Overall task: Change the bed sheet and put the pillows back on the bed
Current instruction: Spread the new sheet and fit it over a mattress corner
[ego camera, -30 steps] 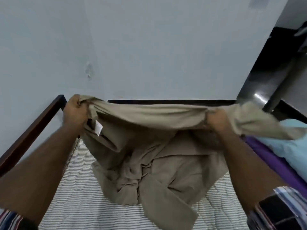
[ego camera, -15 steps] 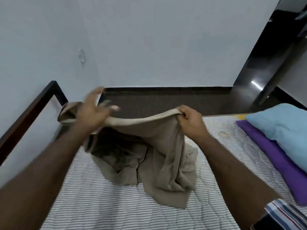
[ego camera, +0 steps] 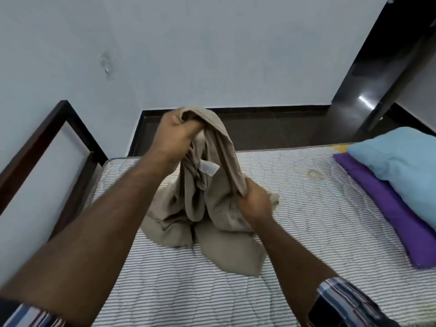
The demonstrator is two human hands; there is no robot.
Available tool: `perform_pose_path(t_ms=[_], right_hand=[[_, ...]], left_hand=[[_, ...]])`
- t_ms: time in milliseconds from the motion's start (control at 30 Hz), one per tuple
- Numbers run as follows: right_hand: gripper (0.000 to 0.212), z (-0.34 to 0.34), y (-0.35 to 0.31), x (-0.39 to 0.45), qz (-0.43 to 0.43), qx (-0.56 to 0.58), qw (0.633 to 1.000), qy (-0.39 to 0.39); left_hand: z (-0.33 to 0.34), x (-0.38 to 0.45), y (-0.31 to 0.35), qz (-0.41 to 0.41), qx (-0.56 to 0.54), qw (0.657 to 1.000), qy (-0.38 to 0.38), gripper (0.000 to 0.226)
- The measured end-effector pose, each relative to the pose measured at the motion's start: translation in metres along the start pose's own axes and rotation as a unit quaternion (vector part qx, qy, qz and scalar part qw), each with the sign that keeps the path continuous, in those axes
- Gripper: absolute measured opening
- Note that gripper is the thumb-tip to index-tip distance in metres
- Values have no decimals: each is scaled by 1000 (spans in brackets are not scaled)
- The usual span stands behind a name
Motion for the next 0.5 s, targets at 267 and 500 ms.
perform_pose_path(t_ms=[267, 500], right_hand=[[20, -87, 63, 53, 112, -179, 976, 60], [44, -209, -83, 170, -115, -63, 880, 456]], left_hand=[[-112, 17, -29, -44, 47, 975, 212, 17], [-134, 33, -31, -32, 103, 961, 256, 17]])
Point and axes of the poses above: each hand's wrist, its own x-axis towards the middle knuckle, its own z-axis out of the palm, y = z × x, the point moved 2 cm from there along x, towards the middle knuckle, and after that the axes turned 8 degrees about x, right-handed, at the moved point
